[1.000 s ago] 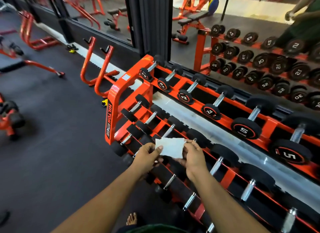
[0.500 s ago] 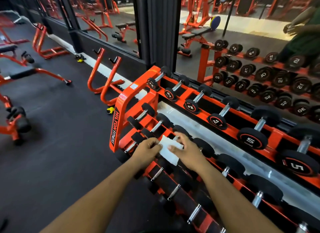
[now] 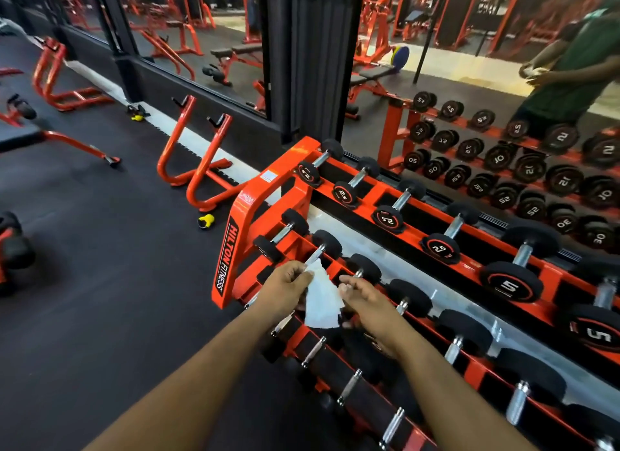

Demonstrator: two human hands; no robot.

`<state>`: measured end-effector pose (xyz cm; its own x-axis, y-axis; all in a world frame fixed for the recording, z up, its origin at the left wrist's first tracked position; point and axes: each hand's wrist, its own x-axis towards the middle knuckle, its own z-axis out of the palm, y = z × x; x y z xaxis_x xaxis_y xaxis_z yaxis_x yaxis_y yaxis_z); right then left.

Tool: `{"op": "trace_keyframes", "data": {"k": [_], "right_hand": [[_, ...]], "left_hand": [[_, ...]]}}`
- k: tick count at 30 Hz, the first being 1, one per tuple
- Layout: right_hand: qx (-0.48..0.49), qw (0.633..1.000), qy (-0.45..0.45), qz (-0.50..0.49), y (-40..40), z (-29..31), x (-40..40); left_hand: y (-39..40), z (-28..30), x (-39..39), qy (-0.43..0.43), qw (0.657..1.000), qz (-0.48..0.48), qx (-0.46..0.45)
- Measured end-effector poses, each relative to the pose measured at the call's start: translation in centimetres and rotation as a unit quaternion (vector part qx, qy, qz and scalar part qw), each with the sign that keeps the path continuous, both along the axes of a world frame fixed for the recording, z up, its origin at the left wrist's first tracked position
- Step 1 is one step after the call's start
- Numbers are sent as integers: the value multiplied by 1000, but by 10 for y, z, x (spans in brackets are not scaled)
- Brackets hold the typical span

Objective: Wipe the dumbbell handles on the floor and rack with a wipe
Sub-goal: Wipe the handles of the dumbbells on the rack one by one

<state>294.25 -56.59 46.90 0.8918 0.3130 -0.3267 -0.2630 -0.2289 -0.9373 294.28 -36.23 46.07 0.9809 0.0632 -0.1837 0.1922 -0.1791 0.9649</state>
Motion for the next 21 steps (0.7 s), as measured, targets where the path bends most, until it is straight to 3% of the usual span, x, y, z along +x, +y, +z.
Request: {"op": "trace_keyframes", "data": {"k": [3, 9, 15, 21], "right_hand": [[-6, 1000, -12, -28, 24, 0, 5], [-14, 989, -78, -125, 53, -11, 4], [-55, 968, -143, -200, 56, -17, 3], [-10, 980, -148, -130, 40, -20, 21]], "left_hand": [[18, -1, 6, -24, 999, -26, 24], [26, -15, 1, 9, 997, -11, -80], [16, -31, 7, -28, 994, 105, -6], [-14, -9, 16, -12, 996, -2, -84]]}}
